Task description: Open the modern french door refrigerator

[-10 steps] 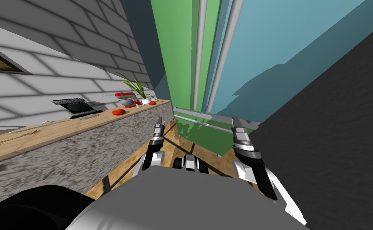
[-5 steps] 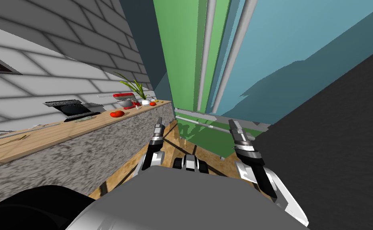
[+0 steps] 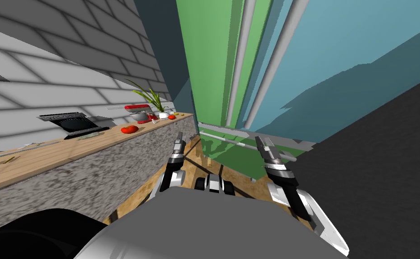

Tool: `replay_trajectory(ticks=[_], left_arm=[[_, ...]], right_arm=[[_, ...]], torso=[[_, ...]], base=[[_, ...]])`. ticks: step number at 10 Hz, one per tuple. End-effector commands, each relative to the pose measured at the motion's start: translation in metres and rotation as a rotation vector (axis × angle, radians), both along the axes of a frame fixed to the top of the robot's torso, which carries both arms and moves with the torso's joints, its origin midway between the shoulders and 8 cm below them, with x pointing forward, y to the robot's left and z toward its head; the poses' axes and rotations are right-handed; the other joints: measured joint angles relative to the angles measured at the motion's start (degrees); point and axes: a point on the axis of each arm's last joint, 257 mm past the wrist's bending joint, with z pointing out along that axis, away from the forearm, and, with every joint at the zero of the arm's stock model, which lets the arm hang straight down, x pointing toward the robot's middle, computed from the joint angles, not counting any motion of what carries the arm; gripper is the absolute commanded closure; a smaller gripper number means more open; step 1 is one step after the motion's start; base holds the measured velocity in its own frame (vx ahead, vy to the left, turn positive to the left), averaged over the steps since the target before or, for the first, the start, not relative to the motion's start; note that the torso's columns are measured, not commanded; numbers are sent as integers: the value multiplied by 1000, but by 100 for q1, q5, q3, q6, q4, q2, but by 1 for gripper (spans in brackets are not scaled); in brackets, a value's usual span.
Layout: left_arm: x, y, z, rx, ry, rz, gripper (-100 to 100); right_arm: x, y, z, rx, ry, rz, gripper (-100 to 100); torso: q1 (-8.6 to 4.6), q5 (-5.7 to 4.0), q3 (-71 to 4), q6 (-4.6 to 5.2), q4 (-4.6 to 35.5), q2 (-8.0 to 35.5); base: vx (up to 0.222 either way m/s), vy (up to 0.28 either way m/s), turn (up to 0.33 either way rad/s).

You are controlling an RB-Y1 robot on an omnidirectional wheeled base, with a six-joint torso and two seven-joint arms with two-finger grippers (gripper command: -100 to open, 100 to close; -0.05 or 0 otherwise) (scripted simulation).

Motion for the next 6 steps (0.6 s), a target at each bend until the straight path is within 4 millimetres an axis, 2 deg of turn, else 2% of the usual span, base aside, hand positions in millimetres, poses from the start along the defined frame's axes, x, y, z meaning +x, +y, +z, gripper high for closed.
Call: replay_trajectory(ticks=[1,2,5,6], left_arm=[[0,0,0,0,0,0,0],[0,0,0,0,0,0,0],[0,0,0,0,0,0,0],[0,0,0,0,0,0,0]], right_arm=[[7,-16,-20,-126,41,-91,-100],[7,-16,-20,-144,39,-102,-100],[12,-33,-41,-274,83,-190,-100],[12,-33,-41,-280,82,-194,-100]], torso=[[19,4,-4,0,-2,-8],[27,8,-8,0,-4,-13],[-13,-4,5,0,3,8],[-3,-2,2,1,1,3]], base=[[90,169,-43],[76,118,-19],[50,94,-20],[56,76,-17]])
